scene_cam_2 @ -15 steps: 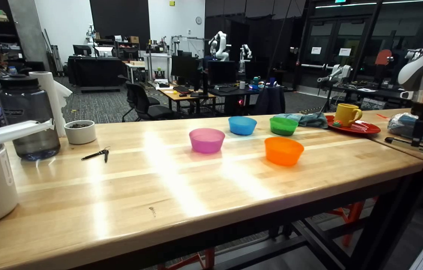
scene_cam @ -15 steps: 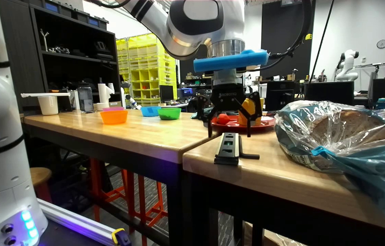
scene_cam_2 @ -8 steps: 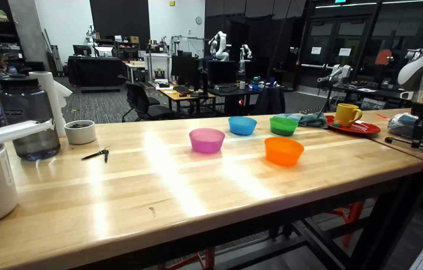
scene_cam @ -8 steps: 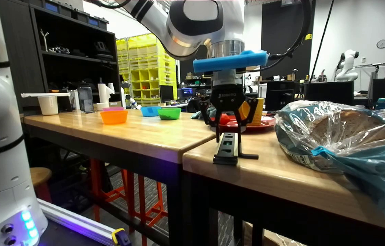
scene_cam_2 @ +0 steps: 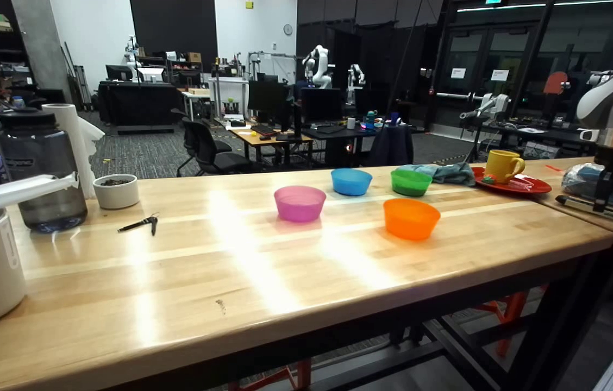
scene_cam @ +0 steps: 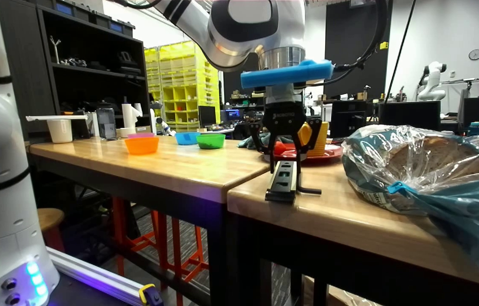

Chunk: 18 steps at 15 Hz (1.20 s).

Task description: Move the black object to the left

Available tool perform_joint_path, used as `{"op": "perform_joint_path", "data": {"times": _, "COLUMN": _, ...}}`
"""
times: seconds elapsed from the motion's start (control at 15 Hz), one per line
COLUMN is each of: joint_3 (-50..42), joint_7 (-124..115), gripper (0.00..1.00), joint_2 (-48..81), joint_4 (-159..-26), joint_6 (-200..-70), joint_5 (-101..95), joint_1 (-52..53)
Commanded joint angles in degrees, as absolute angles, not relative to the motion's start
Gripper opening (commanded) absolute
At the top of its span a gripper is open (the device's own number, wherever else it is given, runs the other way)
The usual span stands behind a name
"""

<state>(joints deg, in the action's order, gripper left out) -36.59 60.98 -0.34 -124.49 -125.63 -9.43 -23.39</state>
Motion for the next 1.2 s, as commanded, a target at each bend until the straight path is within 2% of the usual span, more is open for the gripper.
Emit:
{"op": "perform_joint_path", "data": {"times": 0.0, "joint_3": -34.93, "joint_7": 60.63, "gripper": 0.23, "joint_2": -3.91, "joint_4": -123.64, "joint_6": -124.44, "joint_5": -8.64, "joint_1": -24.45}}
{"op": "perform_joint_path", "data": {"times": 0.53, "joint_3": -34.39, "joint_7": 56.79, "gripper": 0.23, "joint_2": -3.38, "joint_4": -123.72, "joint_6": -126.1, "joint_5": -8.26, "joint_1": -24.45}}
{"op": "perform_joint_path", "data": {"times": 1.13, "joint_3": -33.32, "joint_7": 36.93, "gripper": 0.23, "joint_2": -3.7, "joint_4": -125.0, "joint_6": -127.03, "joint_5": -8.52, "joint_1": -24.67}}
